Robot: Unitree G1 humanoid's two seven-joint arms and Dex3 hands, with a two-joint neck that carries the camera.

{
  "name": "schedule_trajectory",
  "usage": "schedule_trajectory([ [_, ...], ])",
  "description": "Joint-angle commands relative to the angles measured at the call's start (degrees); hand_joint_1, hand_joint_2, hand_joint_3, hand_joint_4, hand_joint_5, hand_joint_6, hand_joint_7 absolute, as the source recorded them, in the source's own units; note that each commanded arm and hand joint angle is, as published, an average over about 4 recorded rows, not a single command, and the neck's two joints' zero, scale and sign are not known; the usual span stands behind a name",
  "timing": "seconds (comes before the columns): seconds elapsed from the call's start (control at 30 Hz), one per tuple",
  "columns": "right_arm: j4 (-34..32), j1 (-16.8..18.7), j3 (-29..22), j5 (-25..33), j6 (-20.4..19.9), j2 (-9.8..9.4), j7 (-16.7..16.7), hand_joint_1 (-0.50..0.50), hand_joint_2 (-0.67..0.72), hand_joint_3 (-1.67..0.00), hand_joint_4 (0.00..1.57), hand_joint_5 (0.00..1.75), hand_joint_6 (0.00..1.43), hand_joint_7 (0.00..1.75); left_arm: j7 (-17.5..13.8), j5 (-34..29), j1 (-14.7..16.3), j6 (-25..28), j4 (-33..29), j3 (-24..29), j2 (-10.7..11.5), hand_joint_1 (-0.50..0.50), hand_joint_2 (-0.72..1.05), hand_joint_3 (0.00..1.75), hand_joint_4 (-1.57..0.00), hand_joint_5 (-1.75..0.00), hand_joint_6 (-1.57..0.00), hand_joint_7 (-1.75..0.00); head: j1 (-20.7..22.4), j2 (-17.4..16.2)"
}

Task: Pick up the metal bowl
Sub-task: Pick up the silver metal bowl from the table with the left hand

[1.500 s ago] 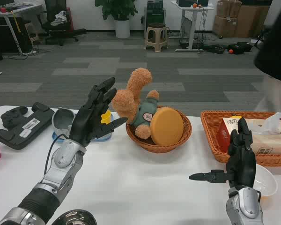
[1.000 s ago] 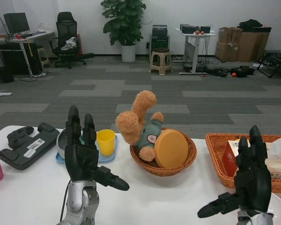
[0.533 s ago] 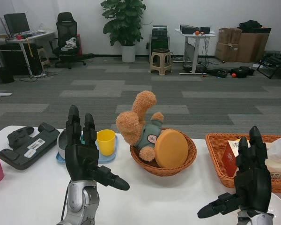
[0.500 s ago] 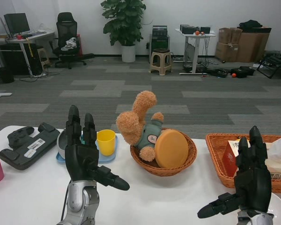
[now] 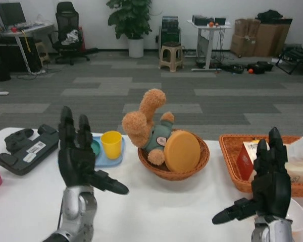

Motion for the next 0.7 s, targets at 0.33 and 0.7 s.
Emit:
schedule_trajectory([
  [0.33, 2.0, 0.7, -0.3, 0.7, -0.3, -1.35, -0.1, -0.46, 0.53, 0.00, 0.09, 0.00, 0.00, 0.07, -11.7, 0.9, 17.1, 12.4, -14.2, 20.9, 10.1, -0.50, -0.72, 0.09, 0.00, 0.00, 0.00, 0.00, 3.7, -6.4],
  [0.7, 2.8, 0.9, -0.1, 0.7, -0.3, -1.87, -0.1, -0.46, 0.53, 0.00, 0.09, 0.00, 0.00, 0.07, -17.9, 10.5, 24.0, 14.3, -12.0, 26.4, 15.2, -0.50, -0.64, 0.09, 0.00, 0.00, 0.00, 0.00, 7.4, -14.5],
])
